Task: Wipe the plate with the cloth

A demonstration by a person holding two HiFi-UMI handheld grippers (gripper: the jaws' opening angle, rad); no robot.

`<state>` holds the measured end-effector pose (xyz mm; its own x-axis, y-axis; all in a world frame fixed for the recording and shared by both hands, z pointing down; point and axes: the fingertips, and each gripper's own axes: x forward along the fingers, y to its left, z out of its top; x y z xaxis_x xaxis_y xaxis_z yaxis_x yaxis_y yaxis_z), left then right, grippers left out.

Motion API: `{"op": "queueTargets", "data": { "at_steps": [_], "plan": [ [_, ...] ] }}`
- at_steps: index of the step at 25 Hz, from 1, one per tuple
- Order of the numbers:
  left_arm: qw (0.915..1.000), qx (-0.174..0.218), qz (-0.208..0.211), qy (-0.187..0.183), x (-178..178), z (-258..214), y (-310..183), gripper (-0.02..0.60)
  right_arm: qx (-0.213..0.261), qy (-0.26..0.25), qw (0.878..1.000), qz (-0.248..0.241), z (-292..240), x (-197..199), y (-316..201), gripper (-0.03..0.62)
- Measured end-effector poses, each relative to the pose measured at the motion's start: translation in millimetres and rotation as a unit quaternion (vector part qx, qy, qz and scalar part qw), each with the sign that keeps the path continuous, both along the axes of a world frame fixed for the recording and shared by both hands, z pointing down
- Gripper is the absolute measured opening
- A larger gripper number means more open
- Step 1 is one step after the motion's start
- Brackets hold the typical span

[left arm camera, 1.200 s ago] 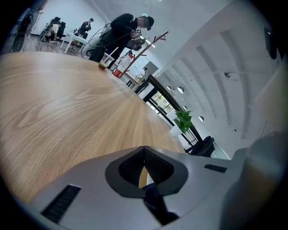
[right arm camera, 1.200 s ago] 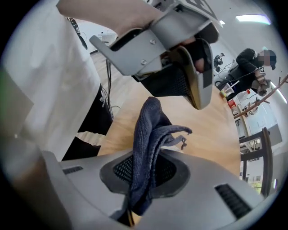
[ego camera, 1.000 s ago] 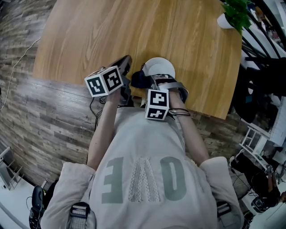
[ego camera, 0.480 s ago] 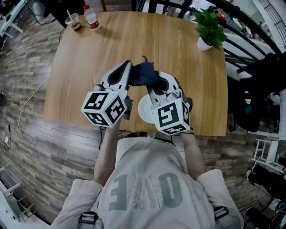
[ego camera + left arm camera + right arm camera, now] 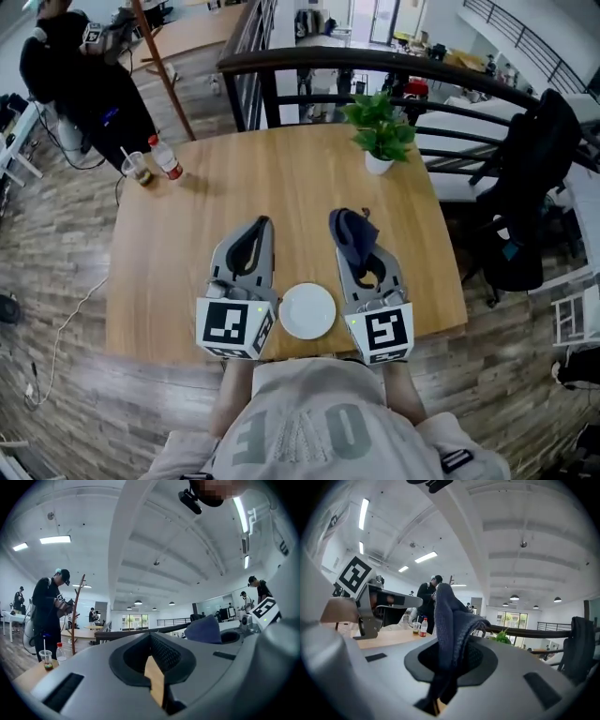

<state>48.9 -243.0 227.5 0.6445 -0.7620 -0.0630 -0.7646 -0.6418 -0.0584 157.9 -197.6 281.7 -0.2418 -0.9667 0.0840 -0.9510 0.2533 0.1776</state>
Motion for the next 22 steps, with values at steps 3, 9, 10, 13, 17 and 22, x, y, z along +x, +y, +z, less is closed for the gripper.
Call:
{"op": "queueTargets", "data": {
  "at_steps": [3,9,10,13,17,22],
  "plan": [
    [0.9999,-0.002,0.004,-0.01,3.5,-0.8,3.1,0.008,-0.015,-0.015,1.0,0.0,7.7,-0.1,7.1,0.055],
    [0.9999,0.009,-0.005,-0.005,0.1,-13.6,5.9,0.008,-0.017,-0.015,1.0,-0.017,5.7,-7.0,6.8,0.055],
    [0.9999,0.01,-0.006,-0.001,-1.9,-15.8,7.1,0.008,-0.014,-0.02,0.999,-0.024,3.4,-9.0,6.6,0.055],
    [0.9998,0.013,-0.009,0.007,-7.0,-21.8,9.3,0.008,-0.007,-0.028,0.999,-0.034,-3.1,-11.1,3.1,0.055],
    [0.9997,0.017,-0.015,0.007,-10.6,-25.1,12.0,0.008,-0.009,-0.02,0.999,-0.033,-5.8,-9.9,0.2,0.057],
    [0.9996,0.006,-0.026,0.012,-19.4,-6.7,25.4,0.008,-0.014,-0.017,0.999,-0.036,9.0,-10.2,14.5,0.055]
  ]
}}
